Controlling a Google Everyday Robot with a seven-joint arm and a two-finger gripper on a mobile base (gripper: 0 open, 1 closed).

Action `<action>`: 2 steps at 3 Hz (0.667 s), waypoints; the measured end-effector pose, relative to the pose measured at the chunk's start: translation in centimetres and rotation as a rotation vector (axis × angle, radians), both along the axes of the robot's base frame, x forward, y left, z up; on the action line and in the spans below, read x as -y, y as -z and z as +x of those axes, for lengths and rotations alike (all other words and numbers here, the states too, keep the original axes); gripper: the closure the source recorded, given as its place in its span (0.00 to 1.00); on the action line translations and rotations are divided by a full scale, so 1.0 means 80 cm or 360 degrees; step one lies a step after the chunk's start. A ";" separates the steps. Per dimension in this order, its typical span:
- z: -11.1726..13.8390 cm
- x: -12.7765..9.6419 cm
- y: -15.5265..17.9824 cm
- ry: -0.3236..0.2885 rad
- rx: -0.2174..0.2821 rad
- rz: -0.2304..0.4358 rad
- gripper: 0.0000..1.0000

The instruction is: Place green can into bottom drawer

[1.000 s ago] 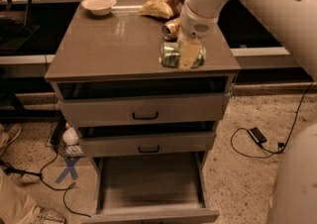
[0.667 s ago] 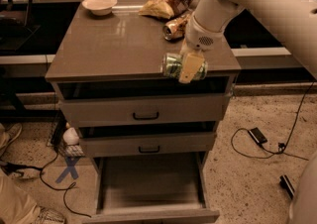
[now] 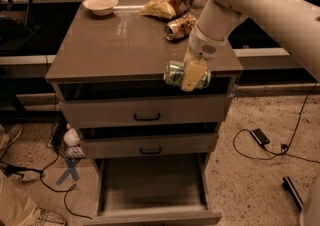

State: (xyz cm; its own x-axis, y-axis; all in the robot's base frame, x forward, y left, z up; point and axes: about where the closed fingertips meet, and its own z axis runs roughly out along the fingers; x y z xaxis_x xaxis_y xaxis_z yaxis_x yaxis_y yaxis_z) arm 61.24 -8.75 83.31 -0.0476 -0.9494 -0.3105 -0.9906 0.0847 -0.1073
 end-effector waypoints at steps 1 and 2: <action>-0.041 -0.001 0.021 0.0112 -0.0090 0.0087 1.00; -0.100 -0.013 0.084 0.0166 -0.0278 0.0086 1.00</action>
Offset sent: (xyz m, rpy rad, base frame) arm -0.1450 0.0214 -0.1360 0.0394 0.3425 -0.1418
